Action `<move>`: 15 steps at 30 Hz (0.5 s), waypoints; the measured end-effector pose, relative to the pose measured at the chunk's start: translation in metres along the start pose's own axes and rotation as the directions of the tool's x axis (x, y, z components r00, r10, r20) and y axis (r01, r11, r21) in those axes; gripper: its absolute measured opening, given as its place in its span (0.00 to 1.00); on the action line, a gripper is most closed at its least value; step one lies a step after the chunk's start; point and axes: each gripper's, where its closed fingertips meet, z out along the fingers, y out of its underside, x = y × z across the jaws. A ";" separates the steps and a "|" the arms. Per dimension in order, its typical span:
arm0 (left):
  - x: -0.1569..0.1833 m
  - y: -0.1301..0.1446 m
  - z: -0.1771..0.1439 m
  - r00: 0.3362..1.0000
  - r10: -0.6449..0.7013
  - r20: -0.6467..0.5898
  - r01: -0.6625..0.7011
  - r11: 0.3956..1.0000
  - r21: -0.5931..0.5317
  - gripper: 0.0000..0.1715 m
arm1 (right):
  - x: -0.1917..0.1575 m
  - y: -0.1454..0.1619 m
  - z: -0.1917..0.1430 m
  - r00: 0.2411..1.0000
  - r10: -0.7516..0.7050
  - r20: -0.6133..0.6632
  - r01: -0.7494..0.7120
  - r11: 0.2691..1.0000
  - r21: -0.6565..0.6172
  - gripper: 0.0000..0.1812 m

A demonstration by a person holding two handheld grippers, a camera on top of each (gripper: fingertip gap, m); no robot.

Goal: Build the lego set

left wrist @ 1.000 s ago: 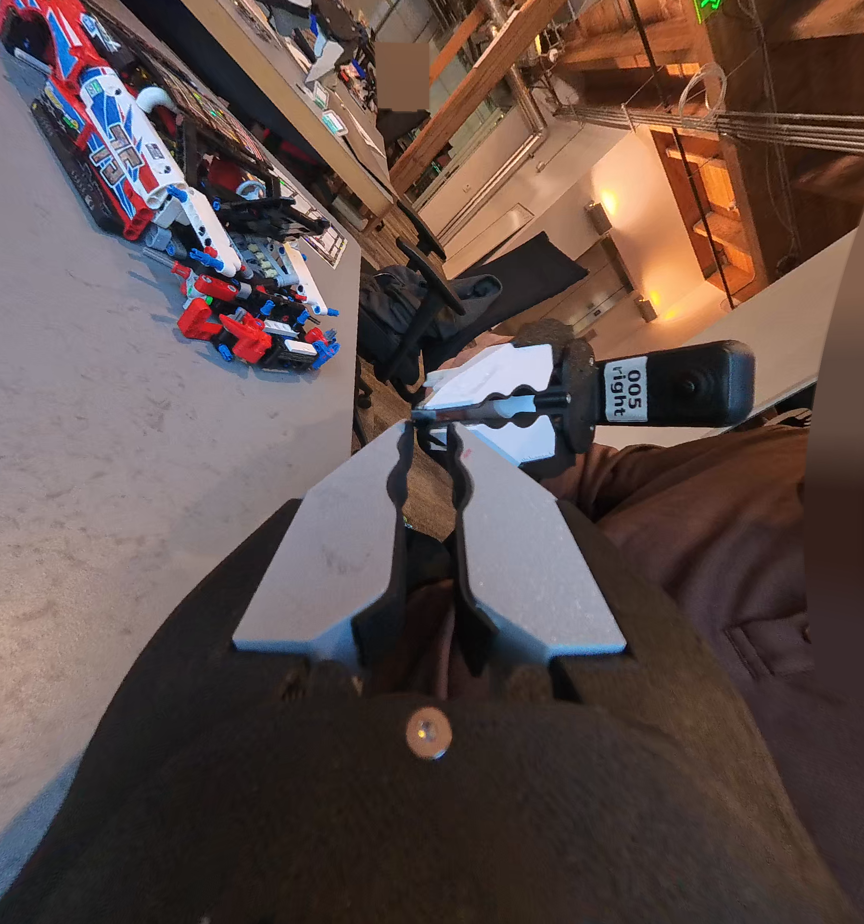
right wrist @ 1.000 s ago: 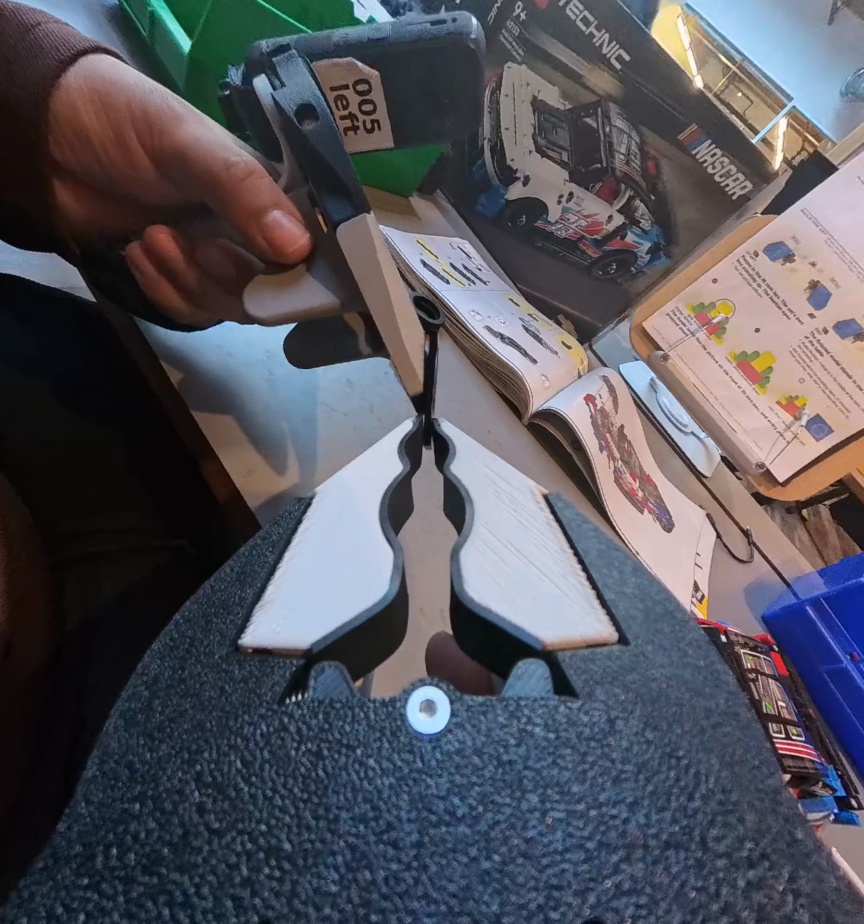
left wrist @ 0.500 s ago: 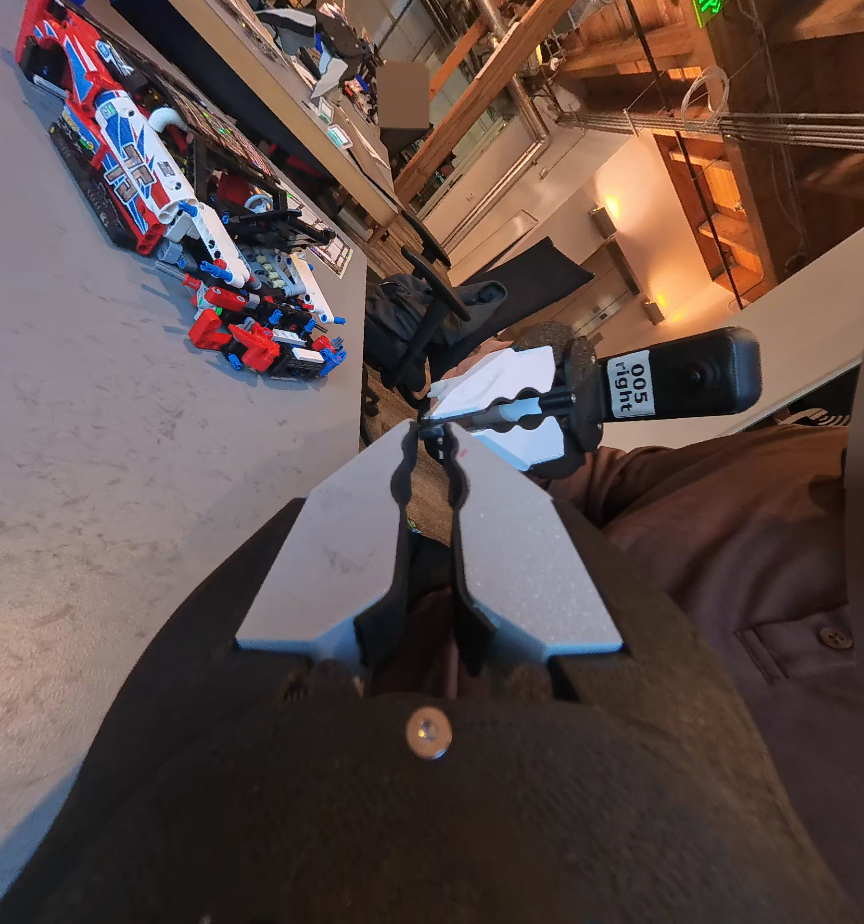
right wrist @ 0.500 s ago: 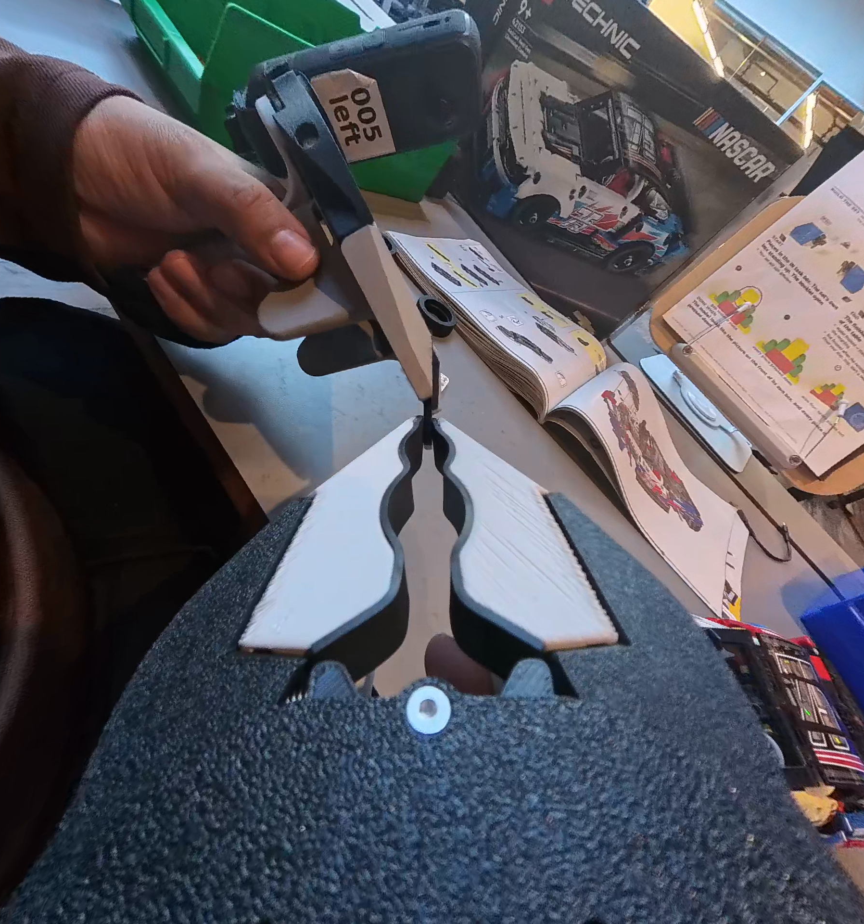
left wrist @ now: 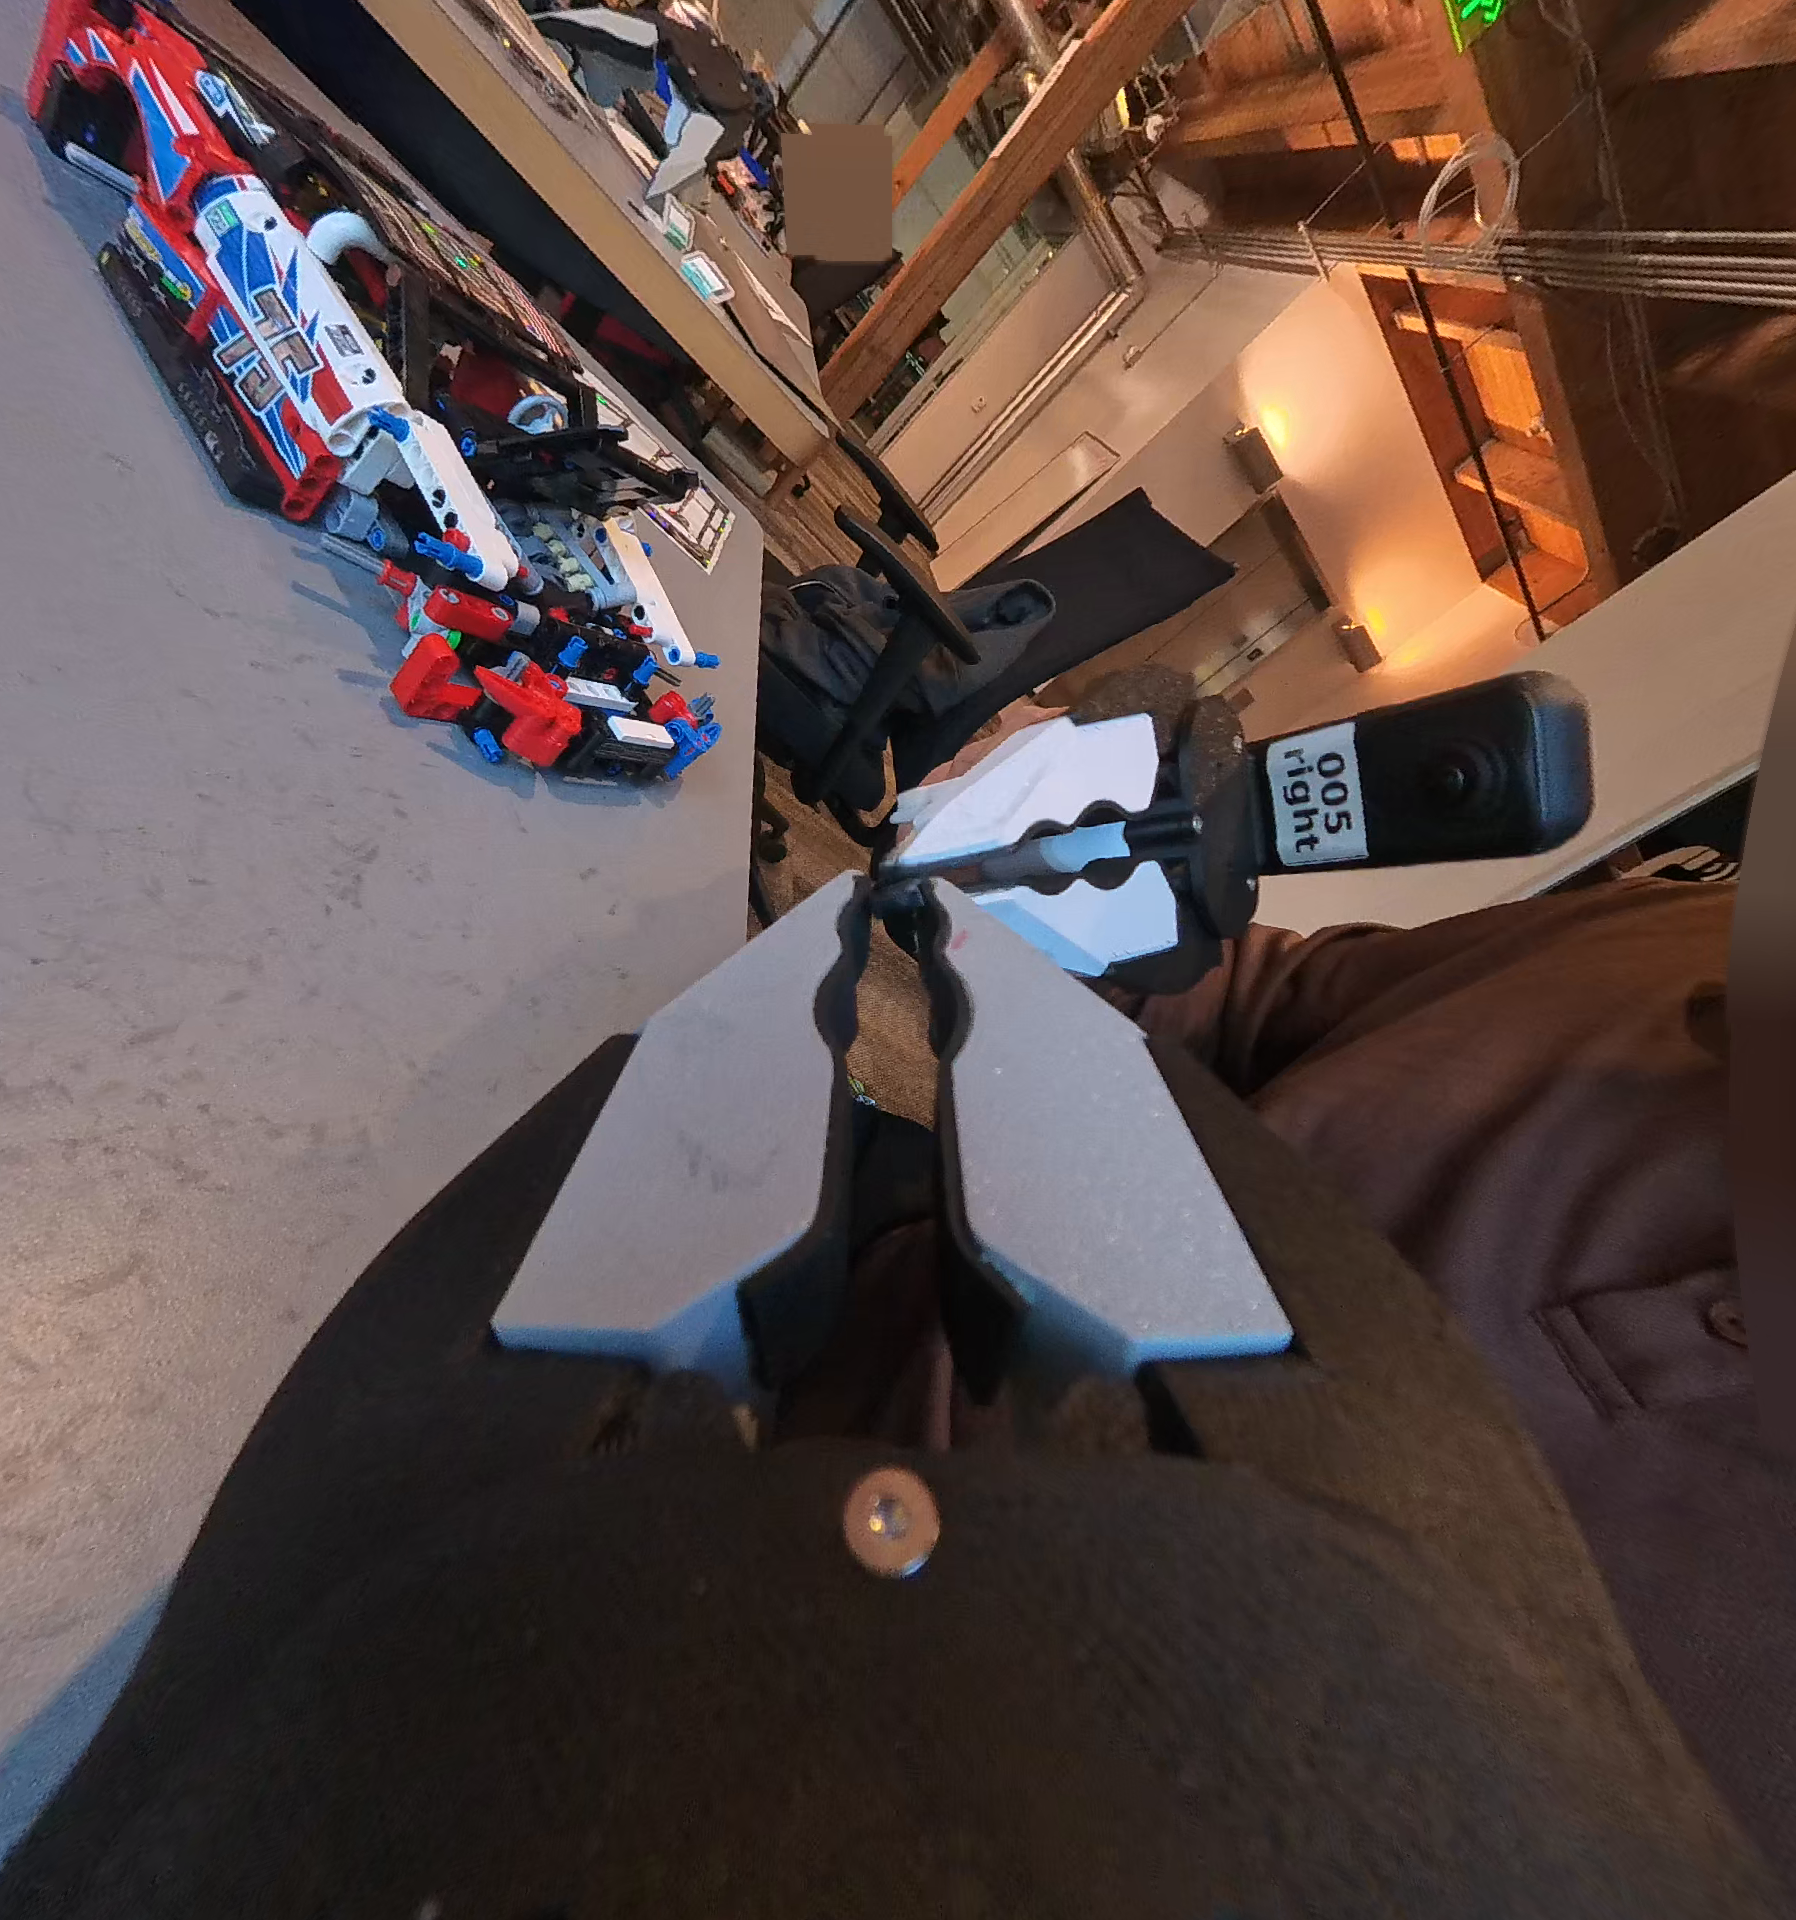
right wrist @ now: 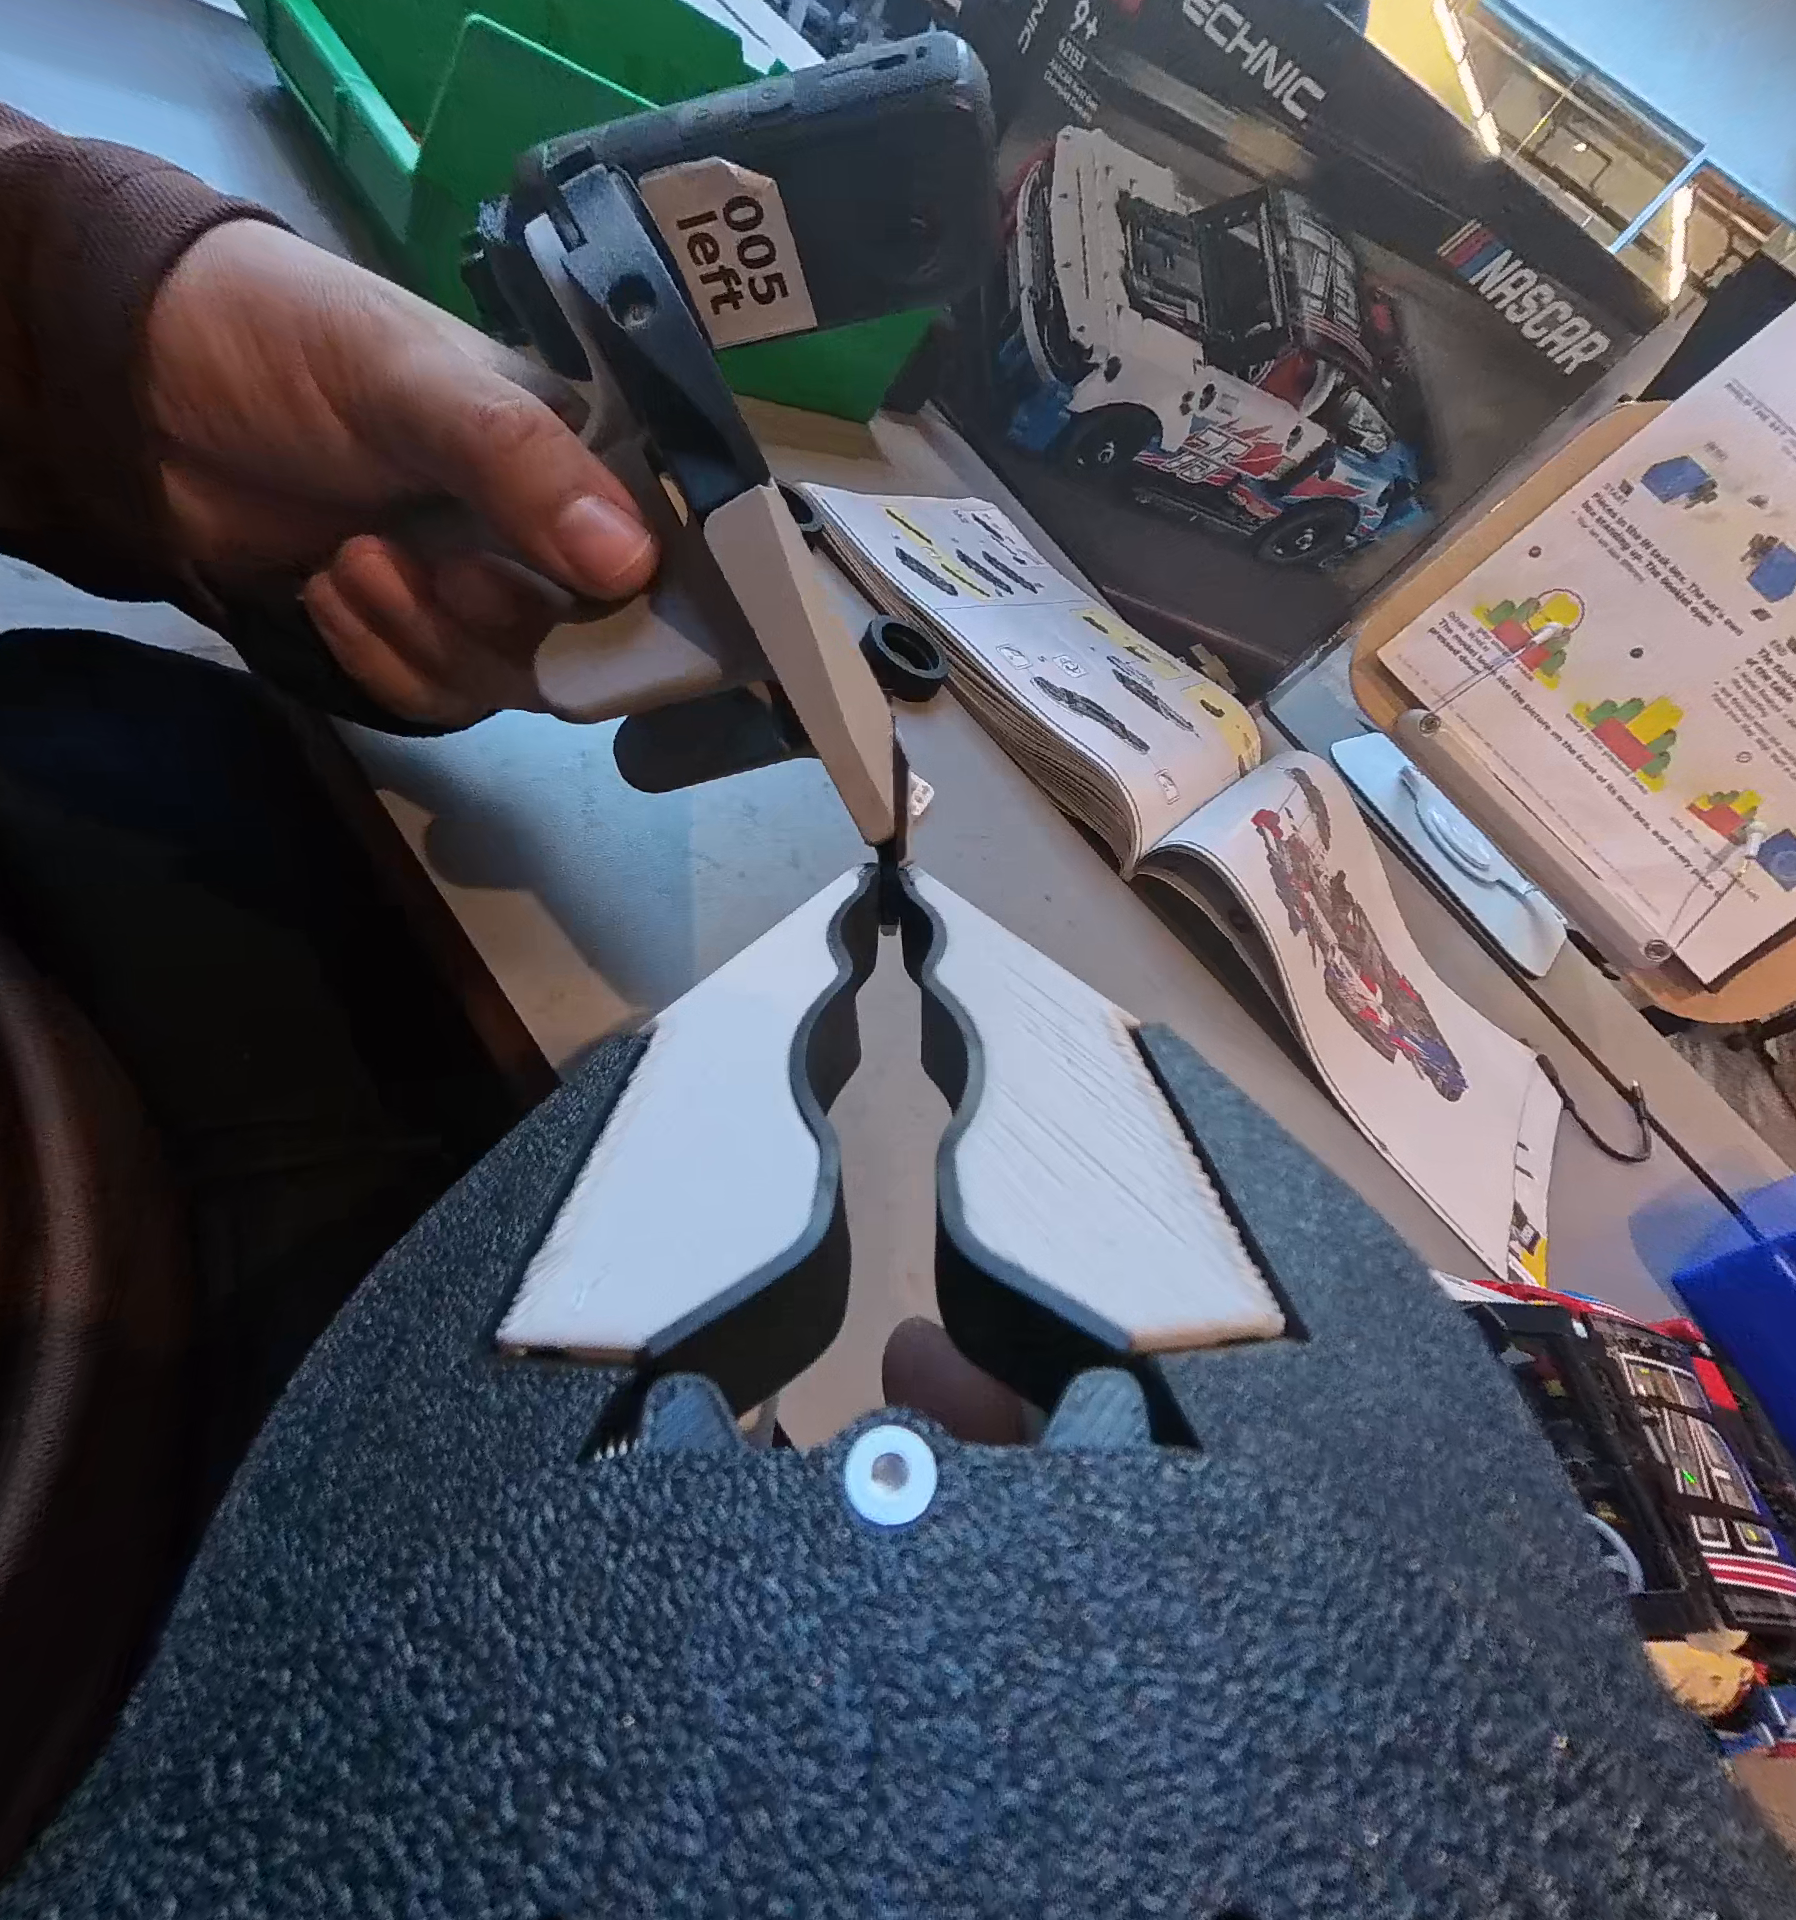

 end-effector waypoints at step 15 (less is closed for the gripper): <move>0.002 0.001 0.000 1.000 -0.004 -0.006 0.004 1.000 -0.002 0.04 | -0.001 -0.002 0.000 1.000 -0.007 -0.001 0.007 1.000 0.003 0.02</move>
